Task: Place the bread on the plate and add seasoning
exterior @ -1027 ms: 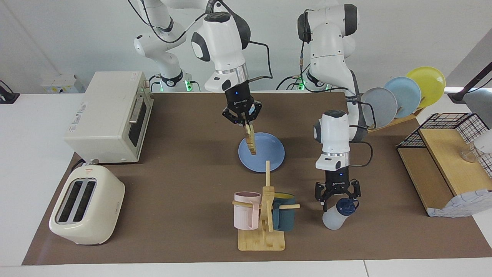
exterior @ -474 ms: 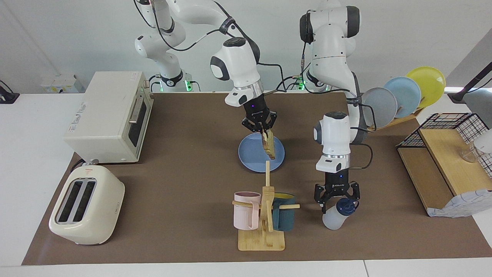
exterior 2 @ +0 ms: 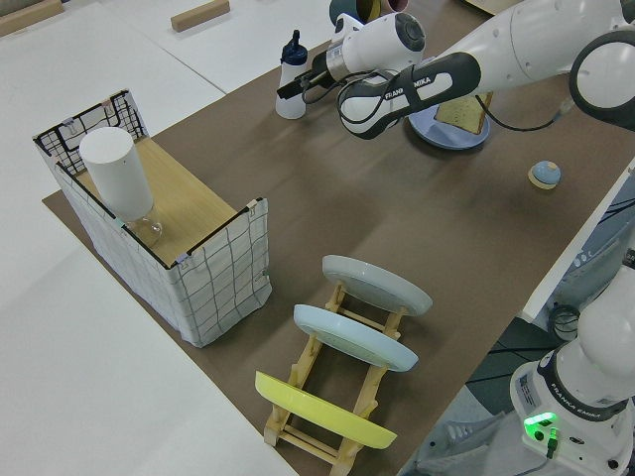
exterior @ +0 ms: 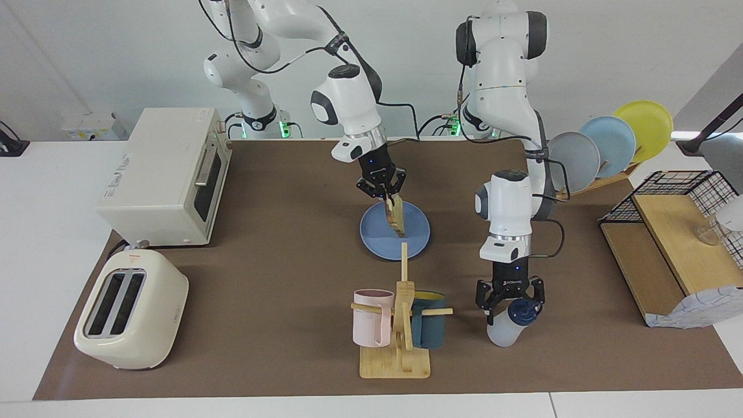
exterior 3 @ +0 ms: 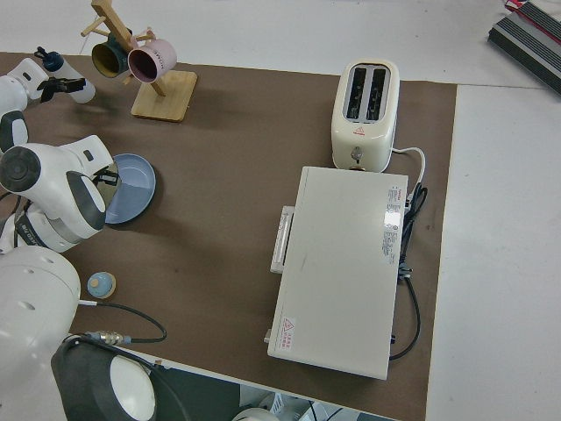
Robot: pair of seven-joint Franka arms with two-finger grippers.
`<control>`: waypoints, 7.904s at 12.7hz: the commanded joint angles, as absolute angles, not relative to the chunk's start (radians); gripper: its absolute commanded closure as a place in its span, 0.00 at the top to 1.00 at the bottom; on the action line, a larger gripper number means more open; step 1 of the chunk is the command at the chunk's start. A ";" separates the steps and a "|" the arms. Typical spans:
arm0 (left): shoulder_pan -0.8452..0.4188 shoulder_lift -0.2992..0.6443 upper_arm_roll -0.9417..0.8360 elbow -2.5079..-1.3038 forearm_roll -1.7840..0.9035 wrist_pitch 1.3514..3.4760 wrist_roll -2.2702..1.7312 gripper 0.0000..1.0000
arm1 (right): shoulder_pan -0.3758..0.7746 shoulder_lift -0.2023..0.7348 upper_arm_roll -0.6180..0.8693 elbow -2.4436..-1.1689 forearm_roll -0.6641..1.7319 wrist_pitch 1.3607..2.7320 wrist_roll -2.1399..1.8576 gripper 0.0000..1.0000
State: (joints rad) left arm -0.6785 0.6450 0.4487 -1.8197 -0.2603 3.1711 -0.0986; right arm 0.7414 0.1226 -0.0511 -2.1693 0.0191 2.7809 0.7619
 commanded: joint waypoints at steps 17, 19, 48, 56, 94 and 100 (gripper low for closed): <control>-0.583 0.244 0.428 -1.792 -0.247 2.442 0.159 0.00 | 0.663 0.035 -0.054 -2.074 0.034 2.562 0.700 1.00; -0.584 0.142 0.431 -1.799 -0.247 2.274 0.428 0.00 | 0.669 0.017 -0.052 -2.075 0.031 2.565 0.693 1.00; -0.727 -0.296 0.216 -2.075 -0.066 1.759 0.980 0.00 | 0.738 -0.020 -0.026 -1.755 0.482 2.249 0.713 0.33; -0.727 -0.298 0.216 -2.074 -0.066 1.759 0.980 0.00 | 0.753 -0.003 -0.025 -1.747 0.442 2.244 0.718 0.18; -0.656 -0.025 -0.036 -1.857 0.395 1.651 0.599 0.00 | 0.015 -0.077 -0.124 -1.611 -0.009 1.471 -0.014 1.00; -0.870 0.395 -0.049 -1.604 0.699 1.317 0.508 0.00 | -0.002 -0.072 -0.126 -1.603 -0.002 1.486 -0.012 1.00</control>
